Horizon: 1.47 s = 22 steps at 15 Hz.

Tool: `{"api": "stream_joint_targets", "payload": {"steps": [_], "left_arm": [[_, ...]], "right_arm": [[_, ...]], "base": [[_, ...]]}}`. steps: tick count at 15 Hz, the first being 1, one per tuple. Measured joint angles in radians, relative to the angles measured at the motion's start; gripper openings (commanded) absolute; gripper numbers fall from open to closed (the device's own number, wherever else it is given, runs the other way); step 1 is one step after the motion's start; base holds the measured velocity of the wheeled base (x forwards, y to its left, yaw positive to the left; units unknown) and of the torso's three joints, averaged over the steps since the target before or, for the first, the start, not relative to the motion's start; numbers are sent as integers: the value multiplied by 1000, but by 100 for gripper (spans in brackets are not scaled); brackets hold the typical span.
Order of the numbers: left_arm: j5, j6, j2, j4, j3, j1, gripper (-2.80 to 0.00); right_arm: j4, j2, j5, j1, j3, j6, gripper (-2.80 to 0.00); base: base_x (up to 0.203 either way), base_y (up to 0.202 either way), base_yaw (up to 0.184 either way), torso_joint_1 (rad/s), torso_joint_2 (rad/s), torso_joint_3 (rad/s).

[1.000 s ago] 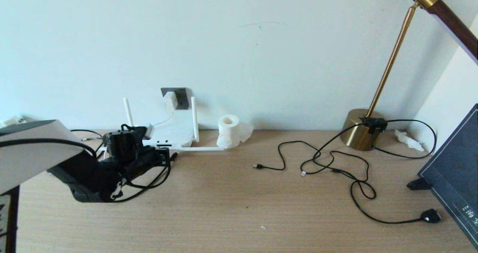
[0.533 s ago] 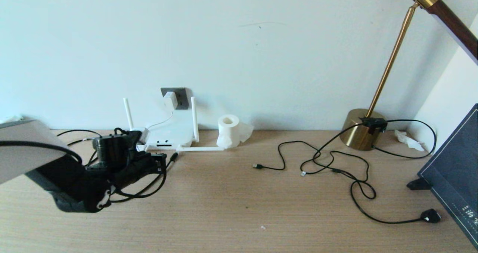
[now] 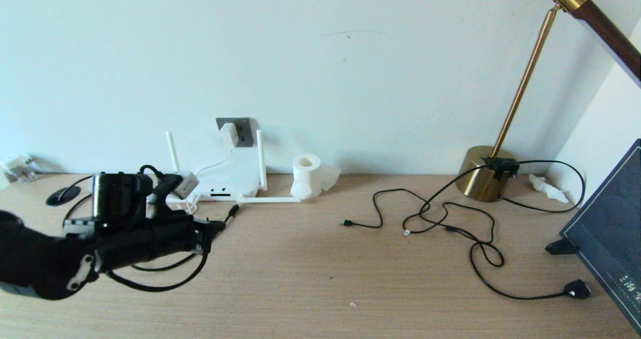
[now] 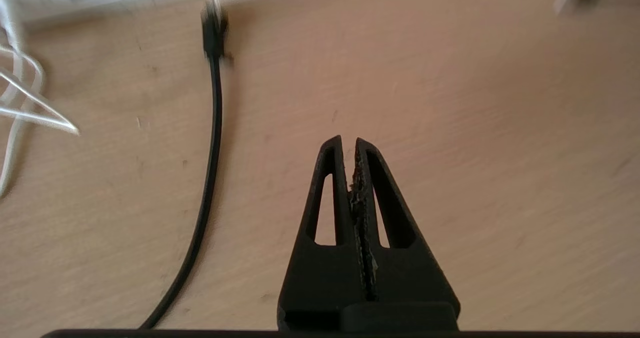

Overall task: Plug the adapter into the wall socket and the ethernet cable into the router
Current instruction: Plug cable into router interface

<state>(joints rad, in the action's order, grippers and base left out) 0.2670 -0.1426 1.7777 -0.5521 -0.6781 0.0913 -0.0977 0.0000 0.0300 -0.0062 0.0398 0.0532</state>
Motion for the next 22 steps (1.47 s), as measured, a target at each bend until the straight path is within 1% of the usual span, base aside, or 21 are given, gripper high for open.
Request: {"api": "stream_joint_targets", "payload": {"steps": [1, 2, 3, 7, 12, 14, 15, 18, 22], "left_arm": [[-1, -43, 12, 18, -17, 1, 0], [-9, -90, 30, 23, -36, 3, 0], [-29, -122, 51, 26, -60, 3, 0], [-110, -192, 159, 30, -175, 0, 0], [-156, -220, 301, 32, -294, -2, 0], [-167, -226, 339, 62, -339, -3, 0], [-167, -226, 351, 74, -356, -3, -280], [-167, -226, 371, 79, -383, -3, -280], [-167, -226, 374, 79, -378, -8, -280]], "right_arm": [[0, 0, 1, 0, 0, 0, 0], [0, 0, 0, 0, 0, 0, 0], [0, 0, 0, 0, 0, 0, 0], [0, 0, 0, 0, 0, 0, 0], [0, 0, 0, 0, 0, 0, 0], [0, 0, 0, 0, 0, 0, 0], [0, 0, 0, 0, 0, 0, 0], [0, 0, 0, 0, 0, 0, 0], [0, 0, 0, 0, 0, 0, 0]], "base": [[0, 0, 0, 0, 0, 0], [0, 0, 0, 0, 0, 0], [0, 0, 0, 0, 0, 0], [0, 0, 0, 0, 0, 0], [0, 0, 0, 0, 0, 0], [0, 0, 0, 0, 0, 0], [0, 0, 0, 0, 0, 0], [0, 0, 0, 0, 0, 0], [0, 0, 0, 0, 0, 0]]}}
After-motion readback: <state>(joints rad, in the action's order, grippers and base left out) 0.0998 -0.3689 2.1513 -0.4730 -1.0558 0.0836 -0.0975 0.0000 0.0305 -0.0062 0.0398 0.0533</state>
